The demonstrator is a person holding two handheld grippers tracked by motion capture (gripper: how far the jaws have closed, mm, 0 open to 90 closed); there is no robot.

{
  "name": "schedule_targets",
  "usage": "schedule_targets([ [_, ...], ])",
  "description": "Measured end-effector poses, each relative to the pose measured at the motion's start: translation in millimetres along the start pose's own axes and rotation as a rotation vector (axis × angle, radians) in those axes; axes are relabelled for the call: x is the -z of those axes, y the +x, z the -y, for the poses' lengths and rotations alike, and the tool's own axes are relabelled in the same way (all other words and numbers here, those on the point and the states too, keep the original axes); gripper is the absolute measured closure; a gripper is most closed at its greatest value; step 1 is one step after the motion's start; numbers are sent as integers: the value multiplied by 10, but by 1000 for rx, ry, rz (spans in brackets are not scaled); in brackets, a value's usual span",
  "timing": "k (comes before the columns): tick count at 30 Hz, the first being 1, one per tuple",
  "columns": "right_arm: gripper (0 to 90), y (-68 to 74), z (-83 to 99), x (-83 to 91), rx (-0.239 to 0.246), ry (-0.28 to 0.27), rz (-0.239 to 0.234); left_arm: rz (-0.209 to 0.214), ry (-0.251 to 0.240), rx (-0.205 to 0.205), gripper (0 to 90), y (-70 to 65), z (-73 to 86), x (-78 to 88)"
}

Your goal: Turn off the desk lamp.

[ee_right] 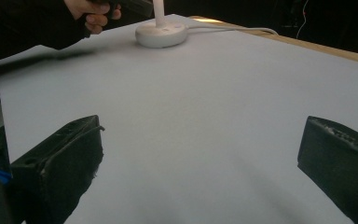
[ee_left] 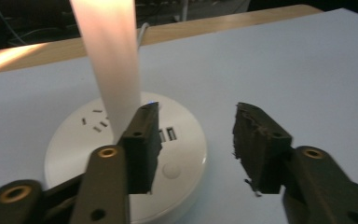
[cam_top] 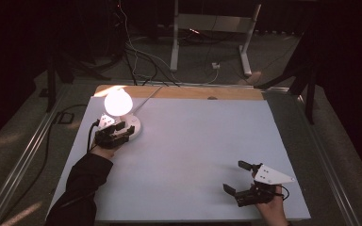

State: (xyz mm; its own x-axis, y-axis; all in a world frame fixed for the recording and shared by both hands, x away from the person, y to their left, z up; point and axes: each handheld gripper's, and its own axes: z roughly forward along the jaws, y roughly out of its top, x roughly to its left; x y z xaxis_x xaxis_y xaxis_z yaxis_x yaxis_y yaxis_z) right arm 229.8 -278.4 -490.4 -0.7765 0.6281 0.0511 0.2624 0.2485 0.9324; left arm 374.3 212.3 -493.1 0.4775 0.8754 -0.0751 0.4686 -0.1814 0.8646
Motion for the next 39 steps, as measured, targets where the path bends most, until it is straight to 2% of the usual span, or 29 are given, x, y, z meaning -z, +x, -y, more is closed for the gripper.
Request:
schedule_targets([
  [7, 0, -4, 2, -2, -4, -1, 0, -44, 40, -16, 740, 50, 42, -30],
  [11, 0, -3, 2, -3, -3, 0, -1, -25, 36, 0, 810, 79, 57, -30],
  [14, 0, -4, 2, -2, -4, 0, -1, -26, 39, -9, 840, 81, 61, -34],
  [15, 0, -5, 2, -2, -4, 0, 0, -8, 46, -3, 865, 87, 63, -42],
  [22, 0, -2, 2, -2, -3, 0, -1, 18, 60, -6, 900, 86, 78, -72],
  [27, 0, -3, 1, 0, -2, 1, 1, 0, 71, -15, 900, 87, 89, -93],
  [29, 0, -1, -1, 4, 1, 0, 4, 9, 74, -9, 900, 95, 95, -106],
  [34, 0, -4, 0, 5, 0, 1, 4, 0, 84, -22, 900, 83, 103, -126],
  [39, 0, -4, 1, 5, -1, 1, 3, 1, 82, -18, 900, 94, 99, -127],
])
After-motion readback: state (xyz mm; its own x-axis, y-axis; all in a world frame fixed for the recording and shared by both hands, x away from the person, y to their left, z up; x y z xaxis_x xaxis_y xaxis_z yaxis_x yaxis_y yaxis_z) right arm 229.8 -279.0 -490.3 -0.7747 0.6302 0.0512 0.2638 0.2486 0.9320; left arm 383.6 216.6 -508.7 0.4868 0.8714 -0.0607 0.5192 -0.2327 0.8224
